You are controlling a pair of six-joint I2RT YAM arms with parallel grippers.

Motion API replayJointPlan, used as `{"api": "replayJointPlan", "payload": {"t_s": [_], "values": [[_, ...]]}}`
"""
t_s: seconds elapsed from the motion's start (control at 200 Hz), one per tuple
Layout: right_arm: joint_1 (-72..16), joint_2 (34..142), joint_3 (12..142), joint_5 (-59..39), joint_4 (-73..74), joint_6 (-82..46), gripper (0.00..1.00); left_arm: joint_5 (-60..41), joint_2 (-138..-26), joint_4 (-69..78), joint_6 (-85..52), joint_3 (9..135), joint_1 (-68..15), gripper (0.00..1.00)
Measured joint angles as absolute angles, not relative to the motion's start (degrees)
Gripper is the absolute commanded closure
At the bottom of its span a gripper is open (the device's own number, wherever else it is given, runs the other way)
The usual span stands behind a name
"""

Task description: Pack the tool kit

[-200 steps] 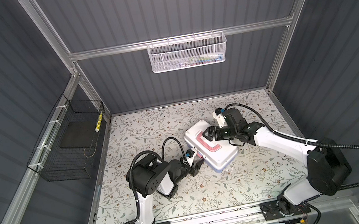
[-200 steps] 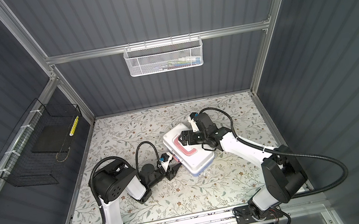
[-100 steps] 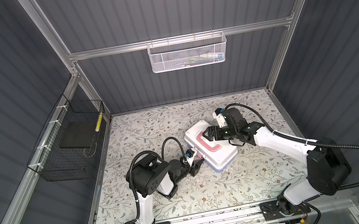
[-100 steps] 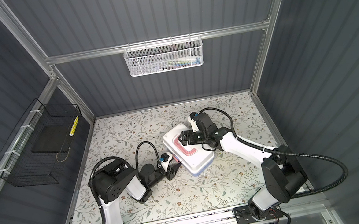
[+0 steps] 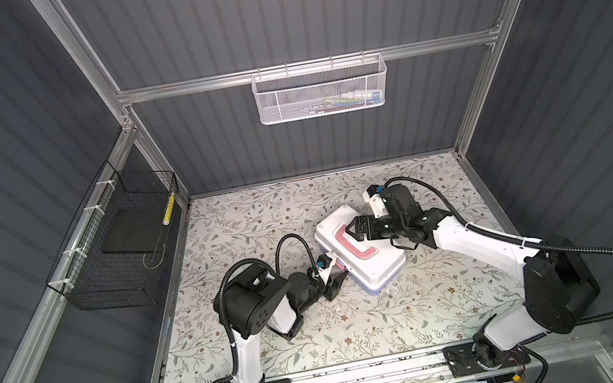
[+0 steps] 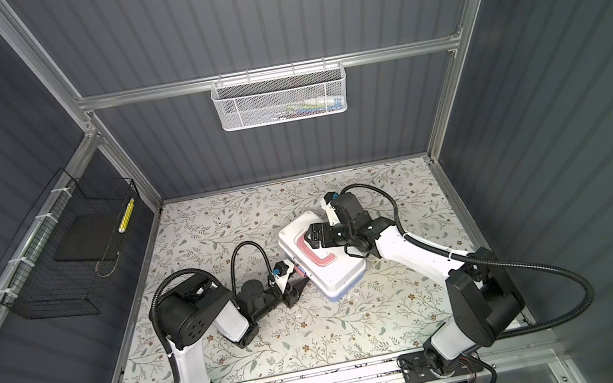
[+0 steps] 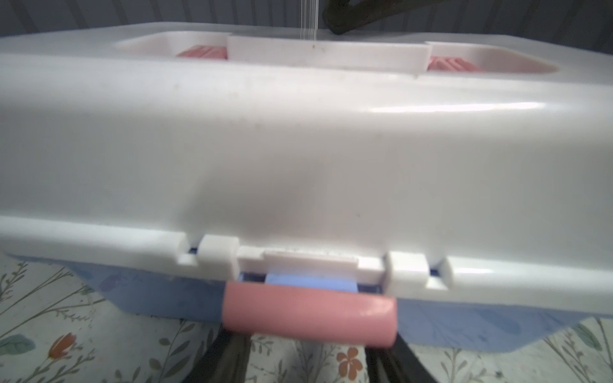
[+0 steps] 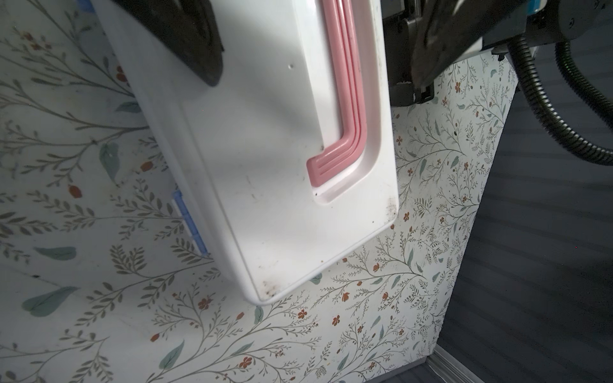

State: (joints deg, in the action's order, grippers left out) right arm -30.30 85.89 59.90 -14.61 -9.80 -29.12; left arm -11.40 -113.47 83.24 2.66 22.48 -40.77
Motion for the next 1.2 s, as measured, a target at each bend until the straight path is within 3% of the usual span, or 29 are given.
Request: {"api": "replayJointPlan", "payload": {"t_s": [0.3,0.39,0.475,0.92,1.201], "values": [[-30.3,85.89,59.88,-14.63,-9.8,-29.12,0.1,-11.4,-113.47,83.22,2.66,22.48,-40.77,0.47],[-30.3,85.89,59.88,-14.63,-9.78,-29.12,0.1,-11.38,-113.47,83.18,2.79,22.52,-40.77,0.37],[-30.26,85.89,59.88,-14.66,-9.78,-29.15,0.1,-11.33,-113.47,82.87,2.87,22.52,-40.77,0.35],[-30.06,85.89,59.79,-15.11,-9.56,-29.21,0.1,-11.16,-113.47,81.73,2.87,22.79,-40.77,0.42],[-30.04,85.89,59.64,-15.22,-9.26,-29.36,0.1,-11.16,-113.47,81.67,2.87,22.83,-40.77,0.55]]}}
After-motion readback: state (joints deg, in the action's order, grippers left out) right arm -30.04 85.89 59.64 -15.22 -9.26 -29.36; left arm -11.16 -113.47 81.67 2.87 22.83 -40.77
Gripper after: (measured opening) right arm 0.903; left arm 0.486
